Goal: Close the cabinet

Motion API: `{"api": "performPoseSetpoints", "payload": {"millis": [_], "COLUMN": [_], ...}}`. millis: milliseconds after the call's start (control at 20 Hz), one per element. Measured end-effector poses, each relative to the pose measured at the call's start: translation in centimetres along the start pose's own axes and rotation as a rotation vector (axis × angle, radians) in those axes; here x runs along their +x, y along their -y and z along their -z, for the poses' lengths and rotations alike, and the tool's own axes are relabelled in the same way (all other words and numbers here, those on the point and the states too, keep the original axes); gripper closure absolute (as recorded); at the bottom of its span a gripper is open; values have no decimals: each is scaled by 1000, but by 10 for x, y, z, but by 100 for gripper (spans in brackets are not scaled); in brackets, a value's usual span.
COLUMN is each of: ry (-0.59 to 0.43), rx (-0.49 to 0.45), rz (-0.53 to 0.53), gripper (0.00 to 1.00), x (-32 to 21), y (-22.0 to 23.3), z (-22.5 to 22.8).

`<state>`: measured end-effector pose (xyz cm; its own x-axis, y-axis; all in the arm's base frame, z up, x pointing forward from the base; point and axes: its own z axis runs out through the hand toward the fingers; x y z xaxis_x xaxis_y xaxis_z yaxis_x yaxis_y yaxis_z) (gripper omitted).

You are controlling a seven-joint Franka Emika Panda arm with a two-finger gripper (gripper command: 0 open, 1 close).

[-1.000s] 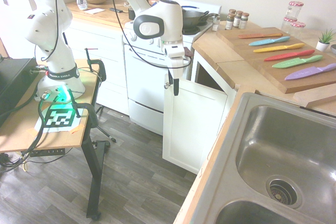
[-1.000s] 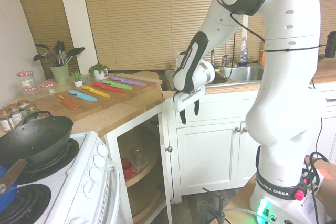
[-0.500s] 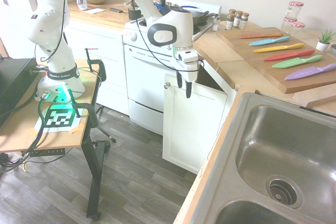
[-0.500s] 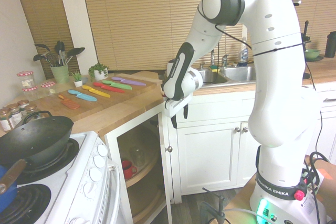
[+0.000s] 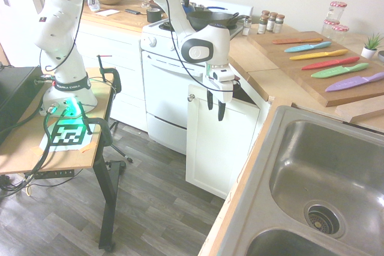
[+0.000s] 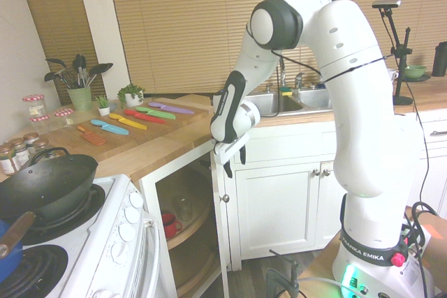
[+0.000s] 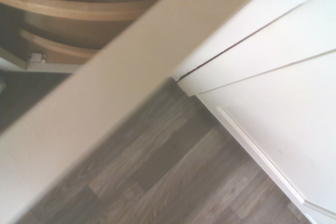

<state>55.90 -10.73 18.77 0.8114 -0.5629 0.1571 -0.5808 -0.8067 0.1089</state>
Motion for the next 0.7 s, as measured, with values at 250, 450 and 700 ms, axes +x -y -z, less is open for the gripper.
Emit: {"api": "performPoseSetpoints", "payload": {"millis": [250,450,700], "ry": [-15,-19,-26], "rx": [7,2,4], "rz": [-9,-8,2], "gripper": [100,100,100], "x": [4,5,1], "y": [0,-1,3], "z": [4,5,5]}}
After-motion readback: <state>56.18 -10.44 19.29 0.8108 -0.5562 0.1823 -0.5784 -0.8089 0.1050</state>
